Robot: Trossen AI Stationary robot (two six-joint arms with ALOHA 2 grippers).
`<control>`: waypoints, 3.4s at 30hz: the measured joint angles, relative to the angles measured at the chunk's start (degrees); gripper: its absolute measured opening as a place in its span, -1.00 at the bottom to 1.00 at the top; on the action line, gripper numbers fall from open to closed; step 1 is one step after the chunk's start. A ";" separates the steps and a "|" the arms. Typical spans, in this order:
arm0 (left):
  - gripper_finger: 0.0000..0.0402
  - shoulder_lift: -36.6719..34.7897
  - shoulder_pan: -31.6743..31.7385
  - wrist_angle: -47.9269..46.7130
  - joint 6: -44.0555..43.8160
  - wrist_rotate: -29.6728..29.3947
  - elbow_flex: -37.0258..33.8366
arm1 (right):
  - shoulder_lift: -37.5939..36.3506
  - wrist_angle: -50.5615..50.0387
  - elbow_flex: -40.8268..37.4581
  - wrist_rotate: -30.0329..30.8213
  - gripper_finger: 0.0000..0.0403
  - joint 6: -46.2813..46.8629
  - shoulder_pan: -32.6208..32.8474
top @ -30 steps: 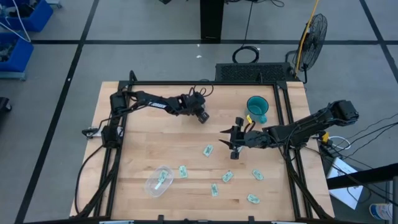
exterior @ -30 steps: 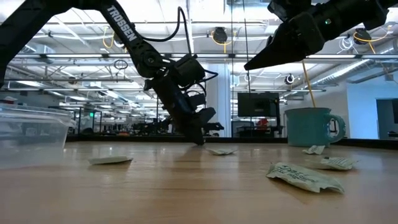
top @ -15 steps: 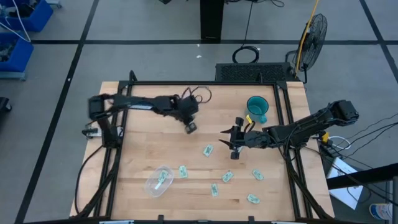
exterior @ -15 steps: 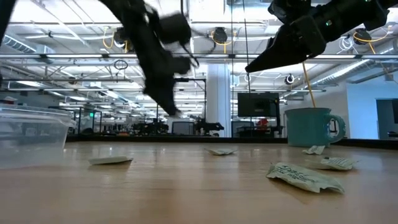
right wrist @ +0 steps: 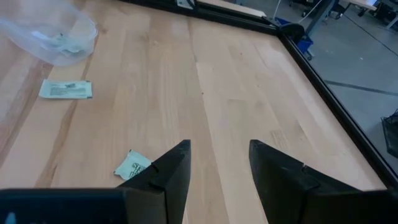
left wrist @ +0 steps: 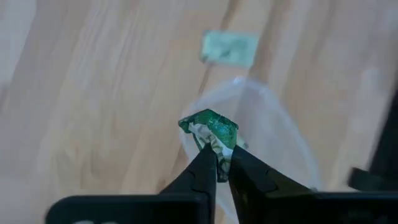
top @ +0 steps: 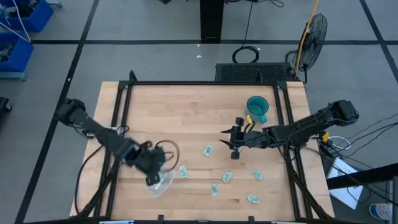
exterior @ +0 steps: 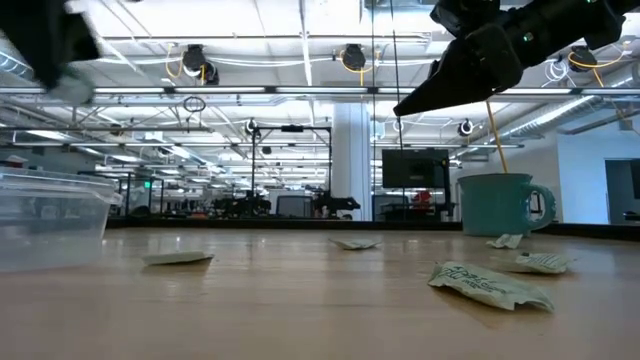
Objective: Pick and place Stevia / Truvia into bins
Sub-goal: Put the green stevia packet into the transparent bin, then put the white stevia packet into the transparent bin
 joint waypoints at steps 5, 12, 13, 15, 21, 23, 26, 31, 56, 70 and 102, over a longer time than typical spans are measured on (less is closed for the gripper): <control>-0.66 1.69 -4.84 12.61 -7.63 -1.11 -9.18 | 0.00 2.09 0.00 -0.01 -0.23 -0.30 0.00; -0.64 2.60 -5.94 23.46 -2.61 1.30 -14.39 | 0.00 4.93 0.00 0.00 -0.23 -2.96 -0.04; -0.64 2.59 -5.83 22.68 -1.76 0.81 -14.39 | 0.00 4.94 0.00 0.01 -0.23 -2.98 -0.09; -0.64 2.41 -5.51 20.71 0.37 0.09 -14.43 | 0.00 4.99 0.00 0.01 -0.23 -3.00 -0.09; -0.63 2.03 -3.67 20.76 9.89 -5.24 -12.97 | 0.00 5.03 0.00 -5.21 -0.23 -2.98 -0.13; -0.63 2.03 -2.79 21.00 14.04 -8.27 -11.91 | 0.00 5.17 0.00 -7.72 -0.23 -2.63 -0.12; -0.63 2.03 -0.81 21.52 20.07 -13.06 -10.98 | 0.00 4.82 0.00 -9.25 -0.23 -0.17 -0.12; -0.63 2.03 3.68 22.70 27.18 -13.54 -10.80 | -0.02 -3.25 0.02 -9.33 -0.23 8.08 -0.13; -0.05 4.39 17.54 27.75 40.75 -11.94 -10.78 | 0.02 -23.77 -8.77 -7.31 -0.23 34.30 8.69; -0.07 4.39 17.54 30.45 42.40 -11.81 -10.78 | -0.10 -17.86 -15.64 0.42 -0.23 25.14 9.33; -0.07 4.39 20.22 32.27 43.93 -11.00 -10.78 | 3.98 -4.39 -17.41 -2.62 -0.35 22.71 6.95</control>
